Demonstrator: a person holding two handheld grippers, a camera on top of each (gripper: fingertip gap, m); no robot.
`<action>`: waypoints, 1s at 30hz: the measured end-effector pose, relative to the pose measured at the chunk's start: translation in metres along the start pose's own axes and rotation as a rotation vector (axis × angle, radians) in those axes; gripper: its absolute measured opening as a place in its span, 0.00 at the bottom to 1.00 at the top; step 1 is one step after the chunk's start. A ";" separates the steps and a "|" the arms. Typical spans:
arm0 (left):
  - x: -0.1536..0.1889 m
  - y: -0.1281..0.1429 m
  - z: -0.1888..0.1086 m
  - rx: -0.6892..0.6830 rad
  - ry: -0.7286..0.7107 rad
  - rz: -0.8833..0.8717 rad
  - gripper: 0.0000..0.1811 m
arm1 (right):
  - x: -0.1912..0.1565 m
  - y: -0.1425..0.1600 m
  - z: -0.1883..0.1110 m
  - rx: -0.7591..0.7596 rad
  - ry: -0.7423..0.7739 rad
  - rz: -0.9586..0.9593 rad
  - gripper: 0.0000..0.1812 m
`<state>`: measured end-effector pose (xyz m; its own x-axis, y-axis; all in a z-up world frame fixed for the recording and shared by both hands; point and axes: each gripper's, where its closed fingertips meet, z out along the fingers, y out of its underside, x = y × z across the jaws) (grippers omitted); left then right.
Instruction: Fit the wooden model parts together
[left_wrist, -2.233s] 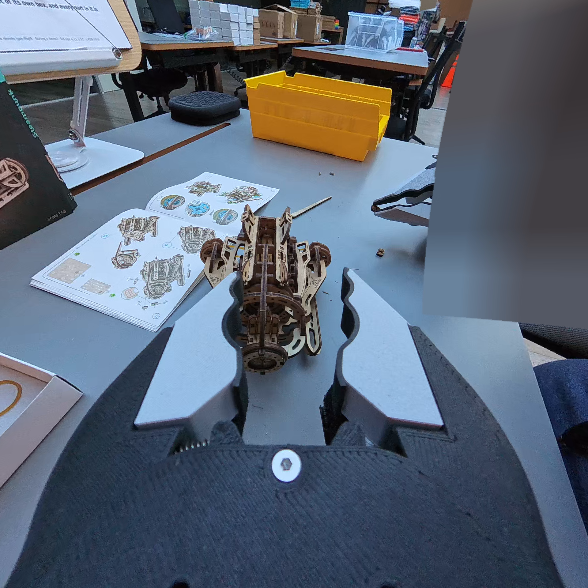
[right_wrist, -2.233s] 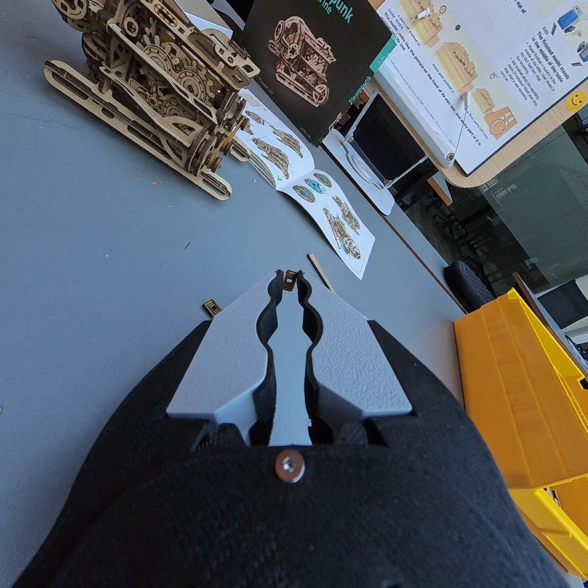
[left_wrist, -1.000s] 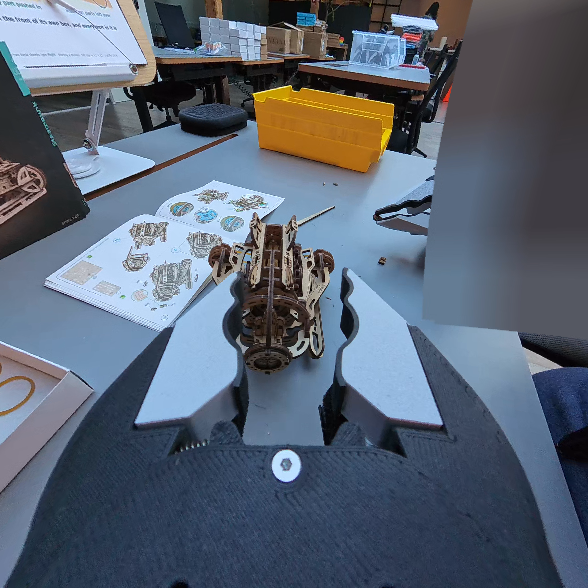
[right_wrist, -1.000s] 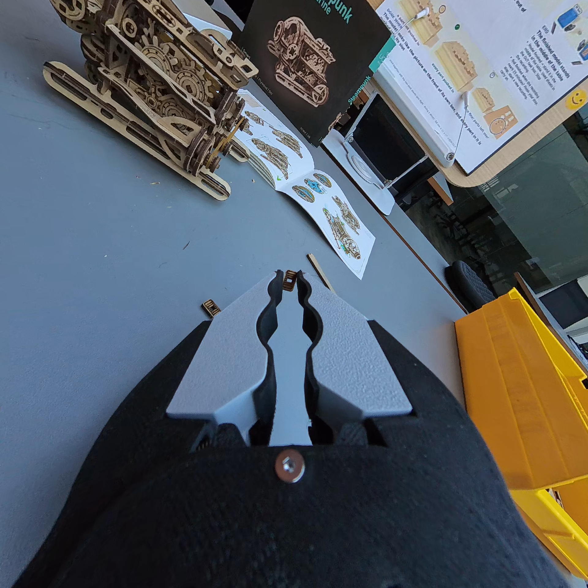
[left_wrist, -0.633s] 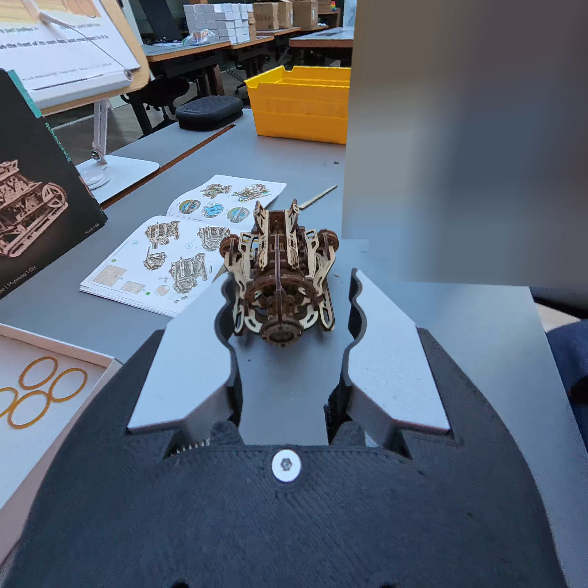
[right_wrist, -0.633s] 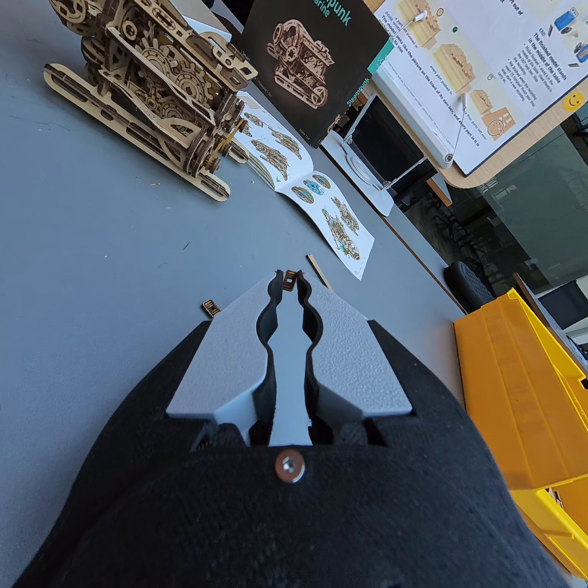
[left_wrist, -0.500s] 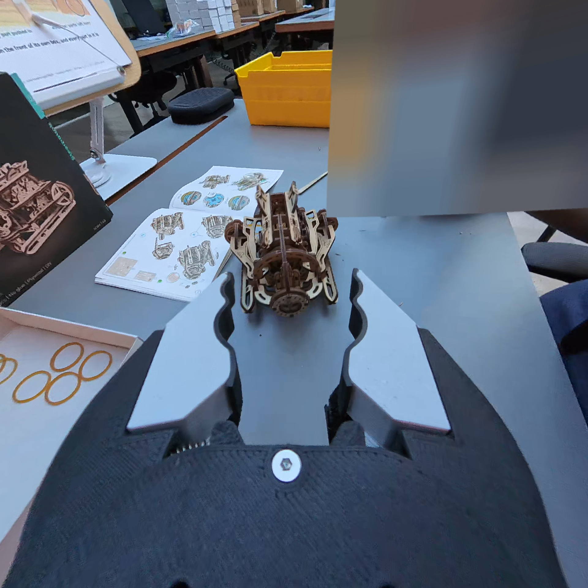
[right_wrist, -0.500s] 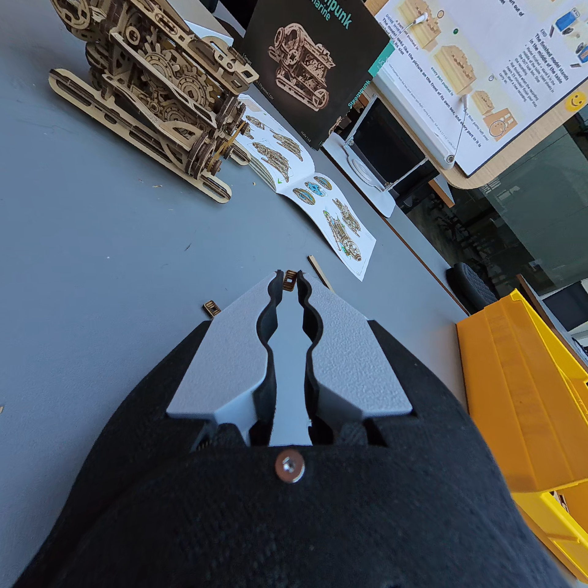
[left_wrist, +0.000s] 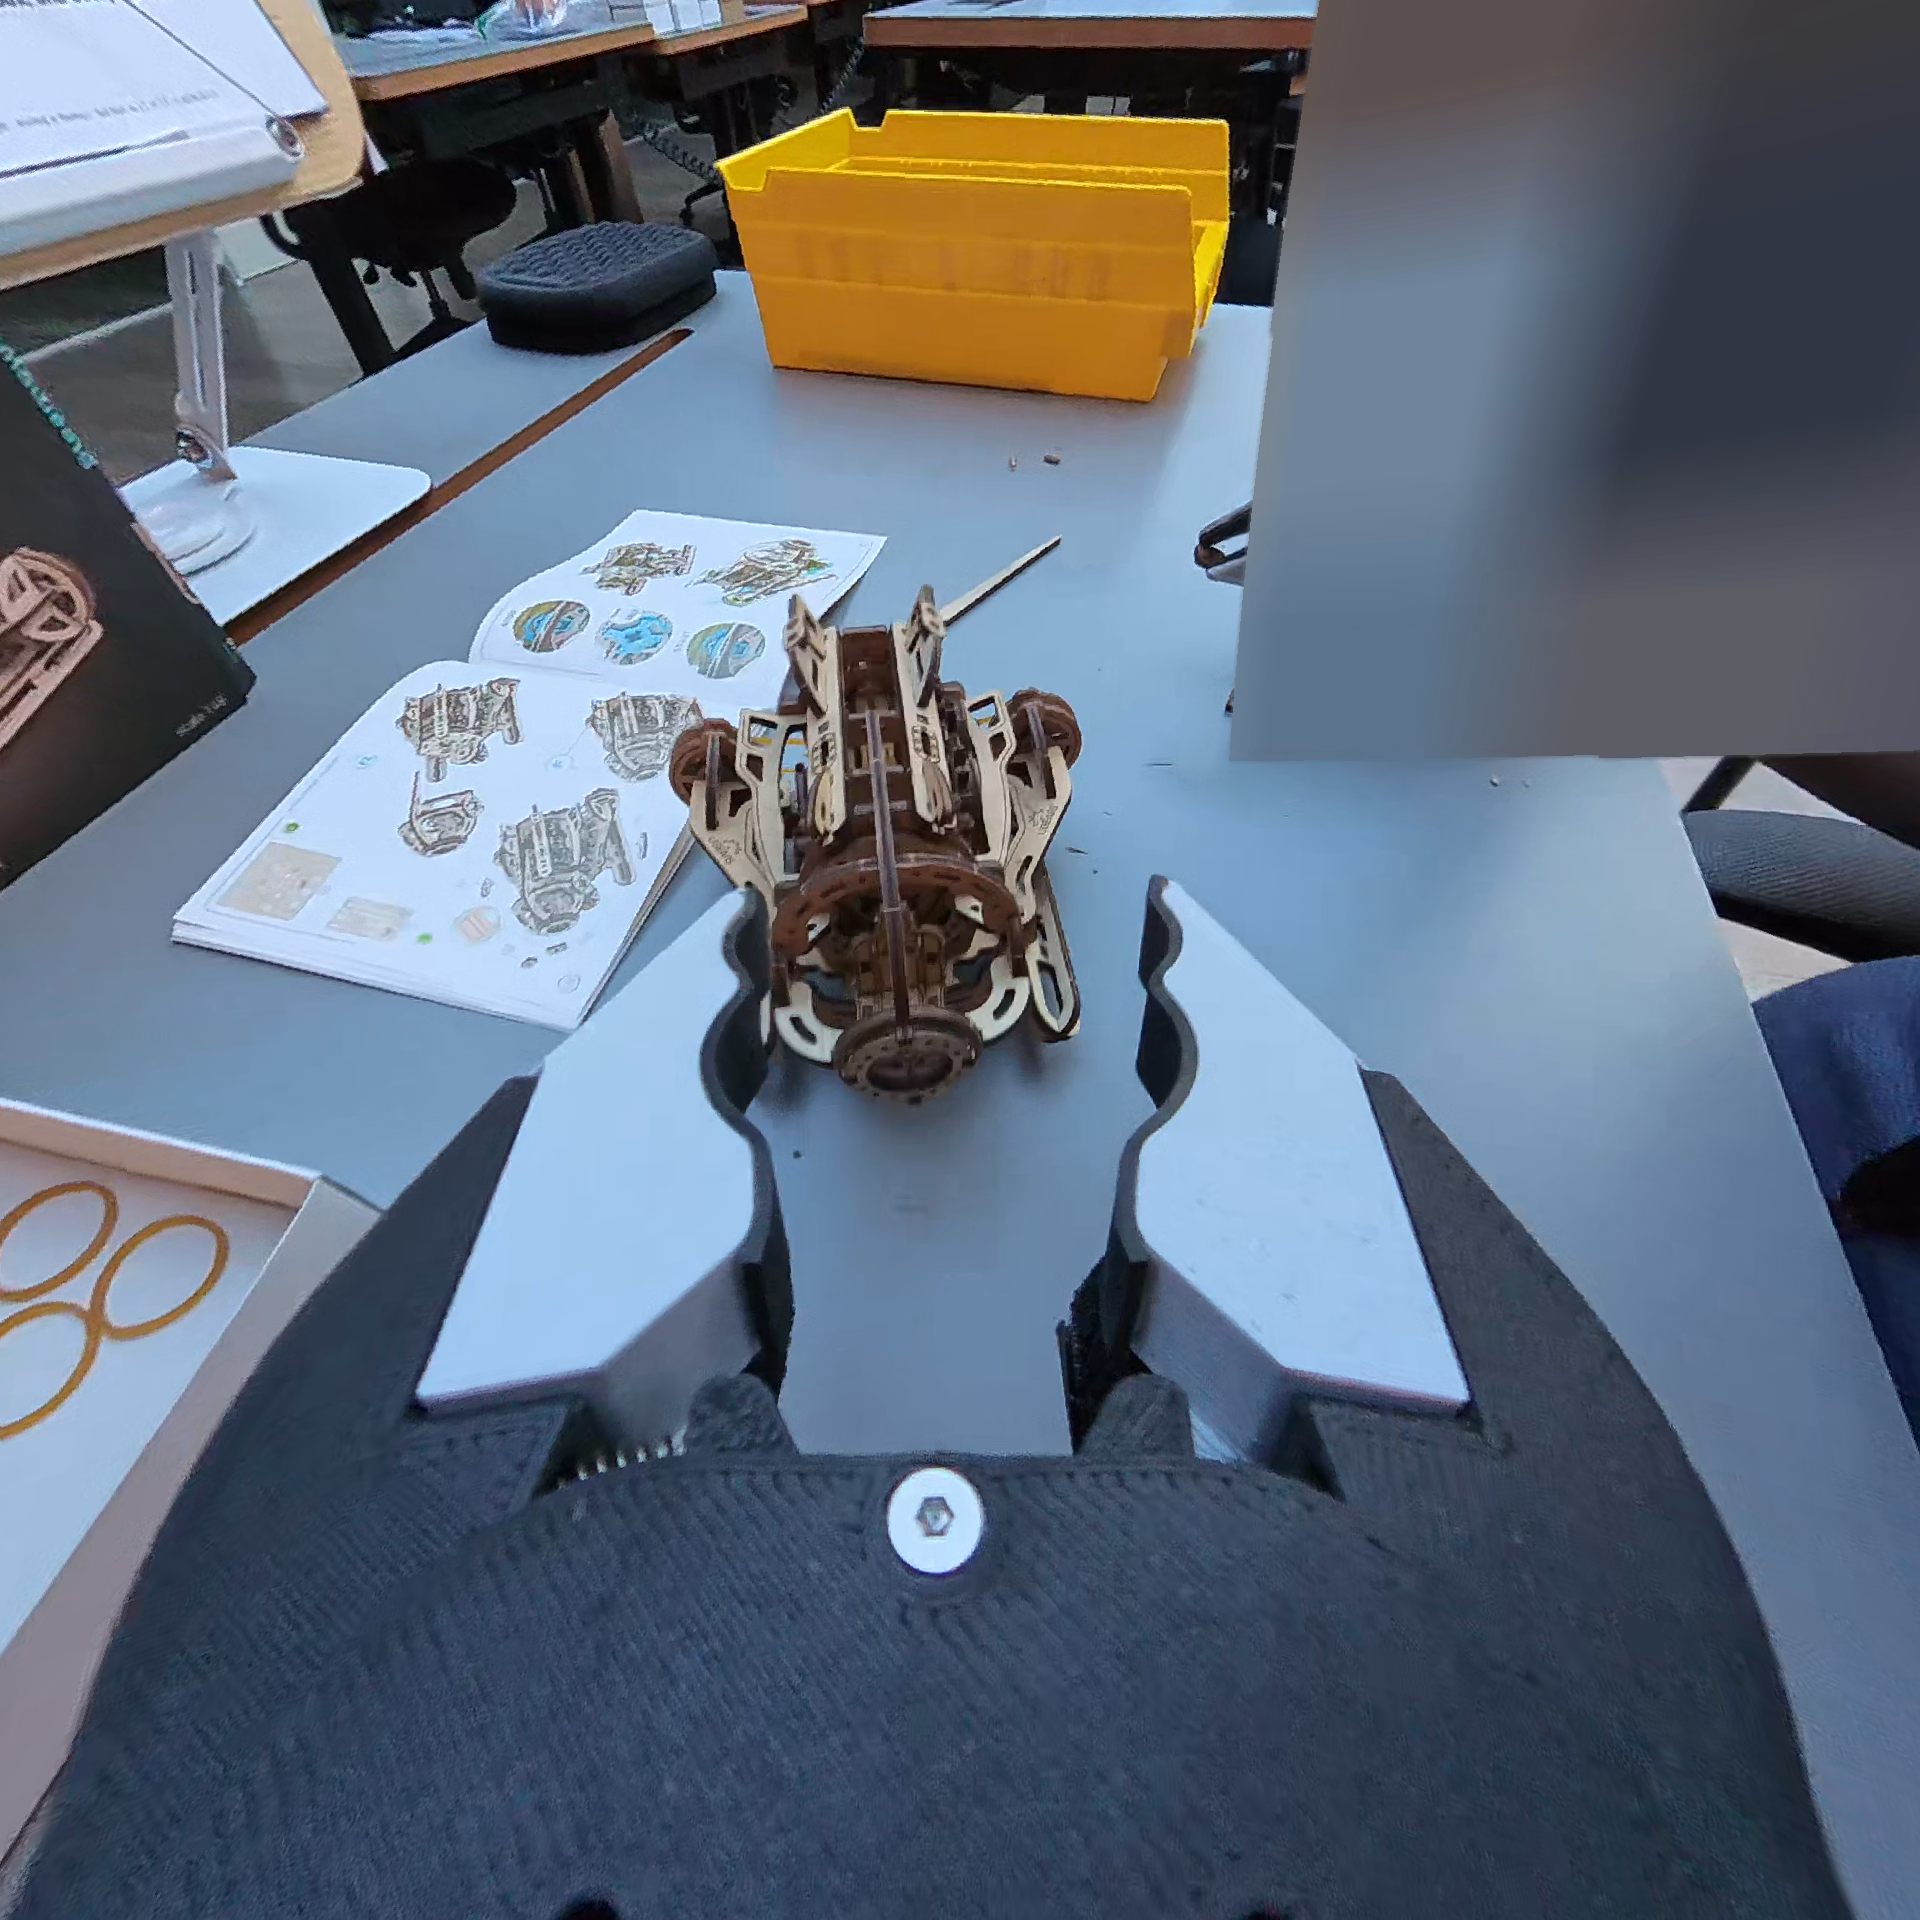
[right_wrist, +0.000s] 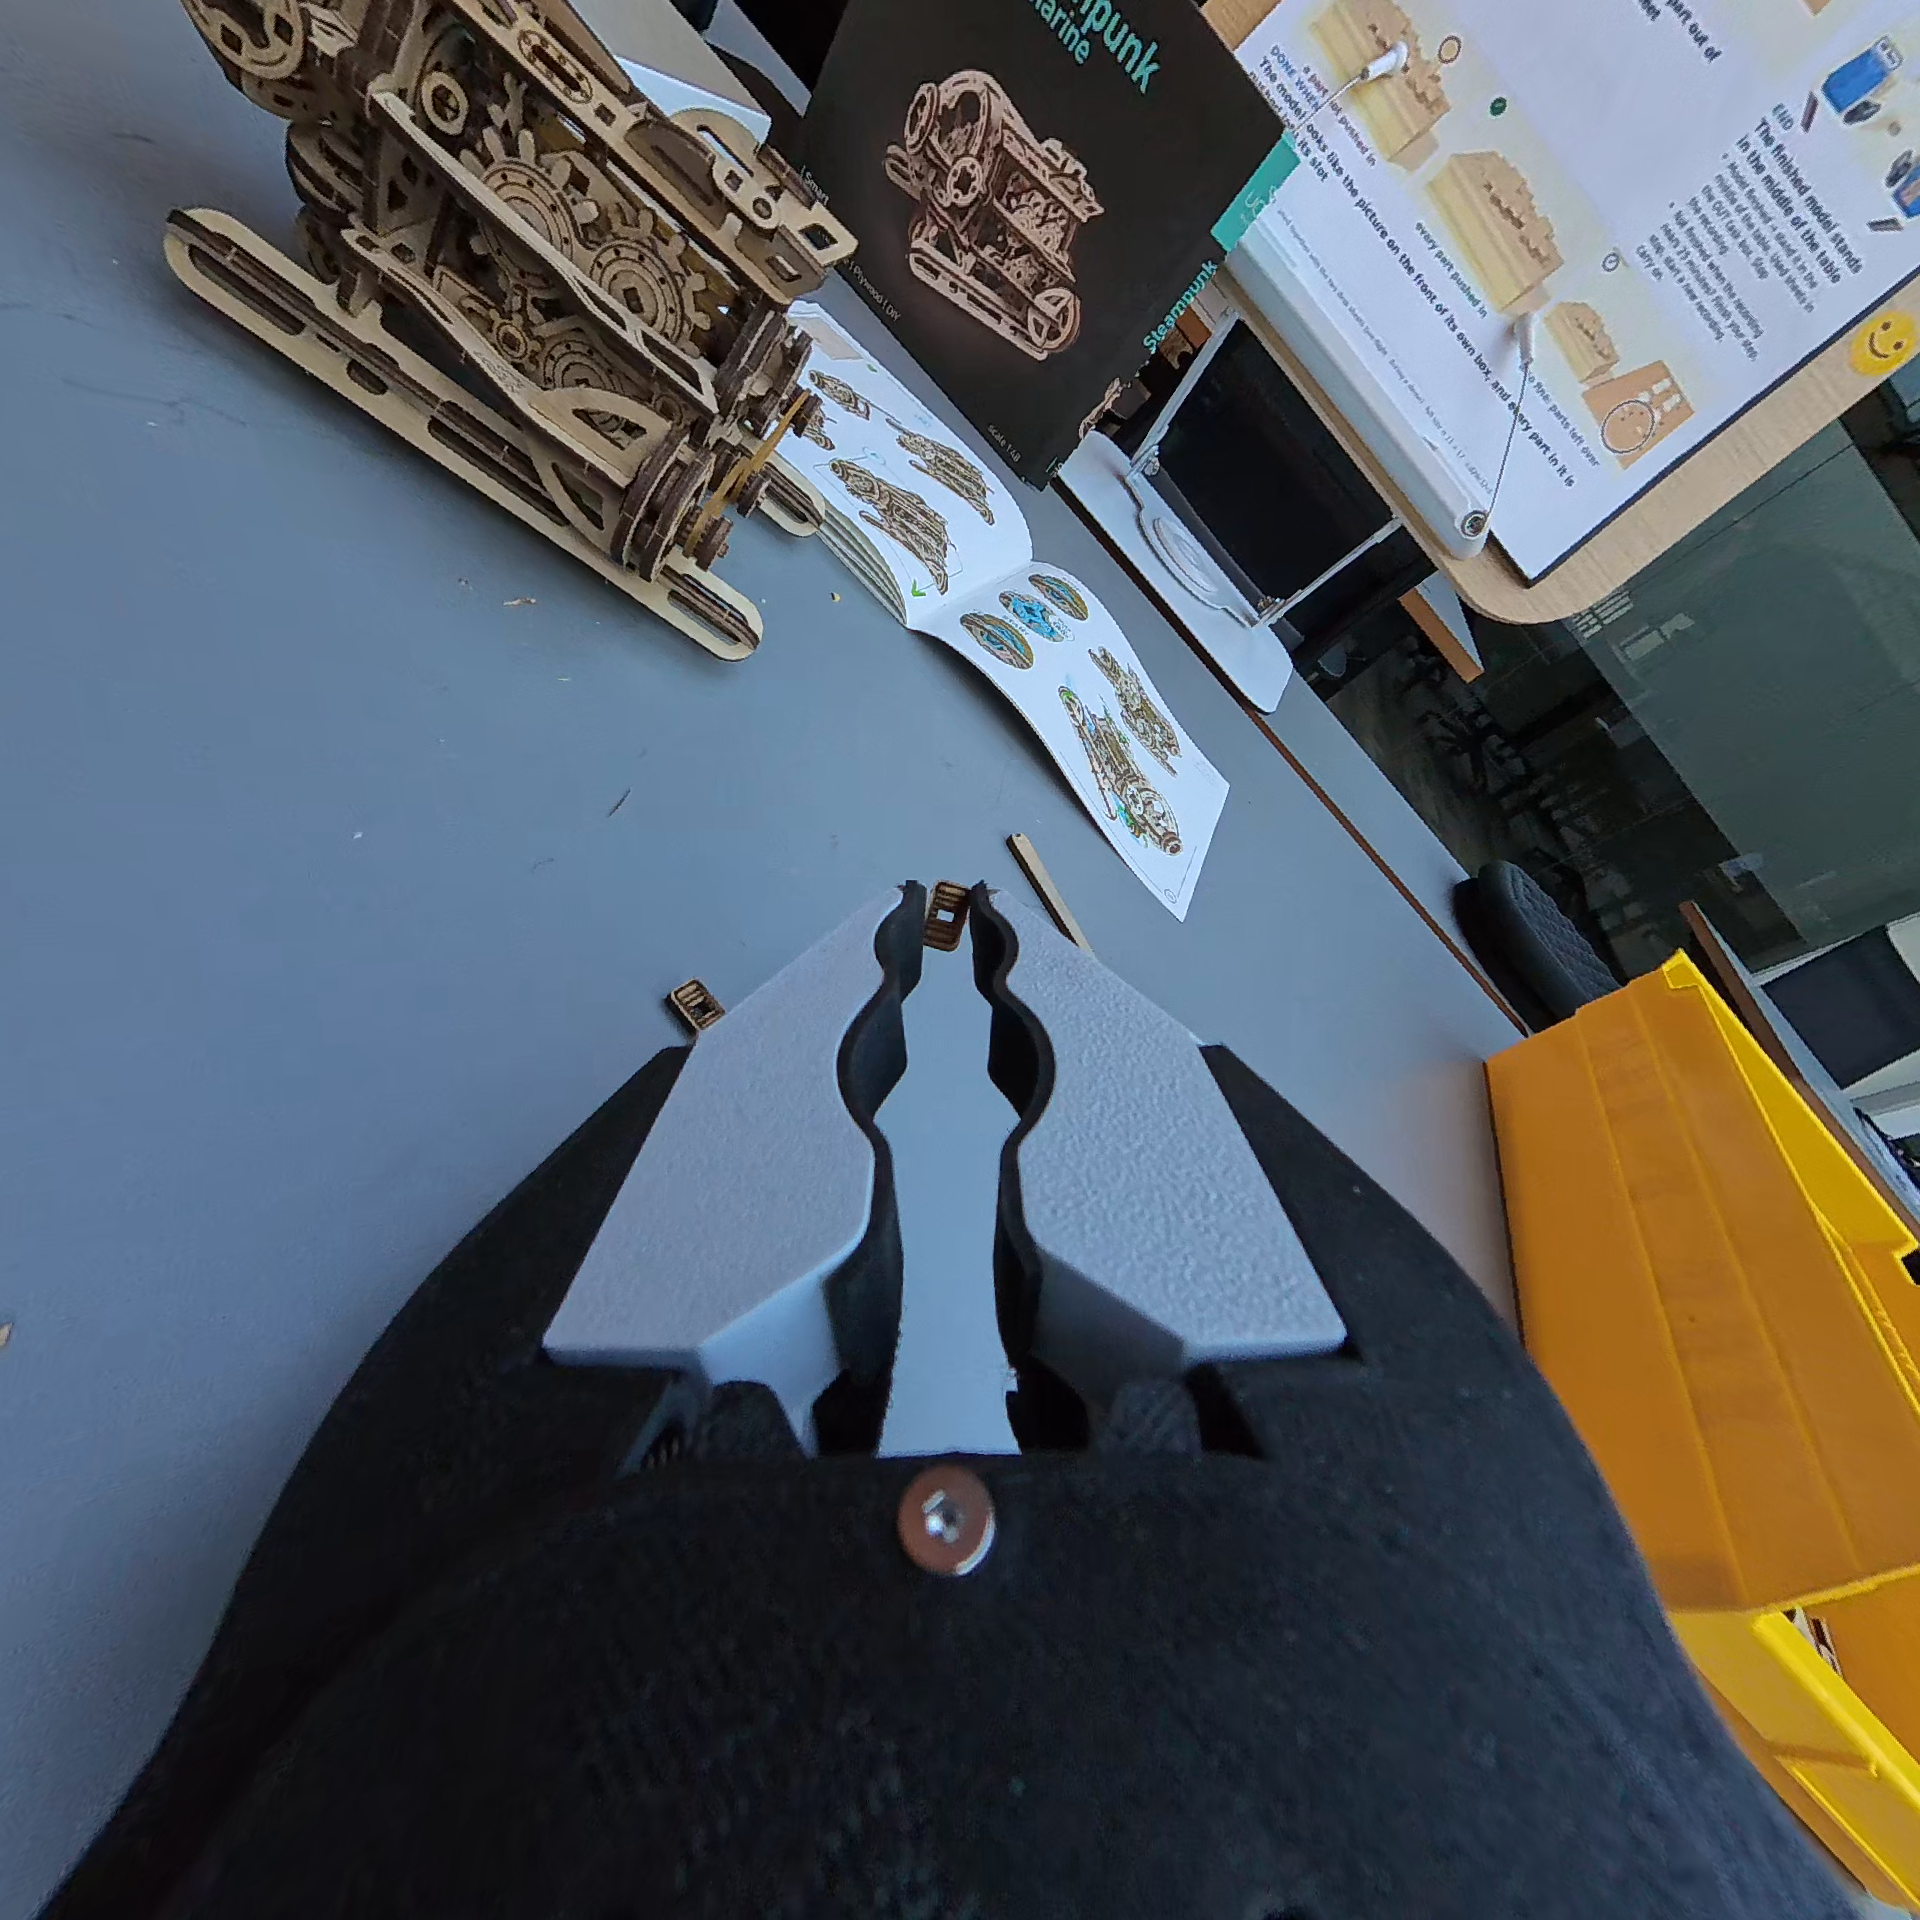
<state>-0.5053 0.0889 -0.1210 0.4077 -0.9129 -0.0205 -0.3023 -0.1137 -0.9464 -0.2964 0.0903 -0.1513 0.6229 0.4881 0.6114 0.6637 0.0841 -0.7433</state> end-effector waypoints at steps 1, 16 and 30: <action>0.002 -0.001 0.004 -0.003 0.004 0.007 0.39 | 0.000 0.000 0.000 0.000 0.000 -0.001 0.04; -0.005 -0.008 0.028 -0.001 -0.084 0.062 0.38 | 0.000 -0.001 -0.001 0.007 0.003 -0.007 0.04; -0.004 -0.014 0.023 0.038 -0.066 0.026 0.38 | -0.002 -0.001 -0.001 0.002 -0.001 -0.013 0.04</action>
<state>-0.4832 0.1030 -0.1150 0.4566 -0.8873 -0.0651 -0.2811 -0.0744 -0.9568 -0.2976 0.0889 -0.1516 0.6137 0.4875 0.6211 0.6711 0.0924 -0.7356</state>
